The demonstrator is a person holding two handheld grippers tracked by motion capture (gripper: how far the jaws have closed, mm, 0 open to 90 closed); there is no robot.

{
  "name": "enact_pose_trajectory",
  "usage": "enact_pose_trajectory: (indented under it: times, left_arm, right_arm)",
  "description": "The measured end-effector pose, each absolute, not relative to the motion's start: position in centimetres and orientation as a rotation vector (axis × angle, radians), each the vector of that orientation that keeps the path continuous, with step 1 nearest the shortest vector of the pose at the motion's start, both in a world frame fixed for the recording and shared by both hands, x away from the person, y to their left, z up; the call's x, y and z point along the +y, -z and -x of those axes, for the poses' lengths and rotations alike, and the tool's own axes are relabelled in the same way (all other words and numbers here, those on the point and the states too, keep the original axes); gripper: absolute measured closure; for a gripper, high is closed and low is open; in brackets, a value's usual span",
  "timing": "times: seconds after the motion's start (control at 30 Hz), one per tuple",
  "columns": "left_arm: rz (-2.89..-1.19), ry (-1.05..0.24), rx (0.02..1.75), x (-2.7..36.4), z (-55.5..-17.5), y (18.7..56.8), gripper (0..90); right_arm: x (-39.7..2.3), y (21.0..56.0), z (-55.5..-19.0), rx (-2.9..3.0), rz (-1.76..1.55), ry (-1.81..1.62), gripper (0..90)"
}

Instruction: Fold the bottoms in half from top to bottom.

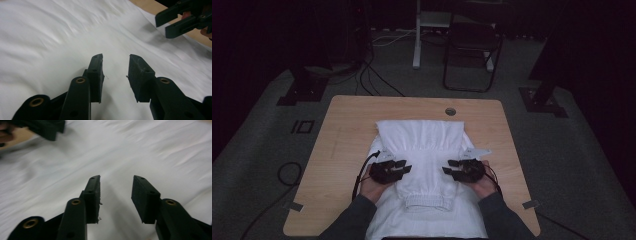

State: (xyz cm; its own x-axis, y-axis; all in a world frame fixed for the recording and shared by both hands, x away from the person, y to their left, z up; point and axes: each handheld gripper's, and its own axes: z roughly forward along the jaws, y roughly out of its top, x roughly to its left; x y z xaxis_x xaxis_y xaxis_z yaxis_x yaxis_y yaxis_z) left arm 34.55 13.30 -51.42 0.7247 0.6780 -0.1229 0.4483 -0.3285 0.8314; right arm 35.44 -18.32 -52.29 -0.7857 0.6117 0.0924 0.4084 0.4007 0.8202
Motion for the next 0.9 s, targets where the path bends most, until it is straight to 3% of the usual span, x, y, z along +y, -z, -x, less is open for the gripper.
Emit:
enact_pose_trajectory:
  times: [0.17,0.33,0.53,0.9]
  left_arm:
    - [-1.986,-0.344,0.863,12.7,-36.6,51.5,61.3]
    - [-1.992,-0.334,0.929,12.8,-37.9,53.9,60.0]
    - [-2.003,-0.311,0.970,13.4,-37.8,55.4,62.4]
    - [-1.993,-0.277,0.926,14.1,-34.0,55.9,59.5]
  right_arm:
    - [-17.2,52.2,-38.9,2.367,-0.942,-1.279,54.4]
    - [-16.1,55.3,-41.7,2.378,-1.024,-1.135,52.6]
    - [-16.1,56.3,-40.8,2.350,-1.061,-1.134,52.6]
    - [-16.1,57.0,-36.7,2.327,-1.008,-1.135,52.5]
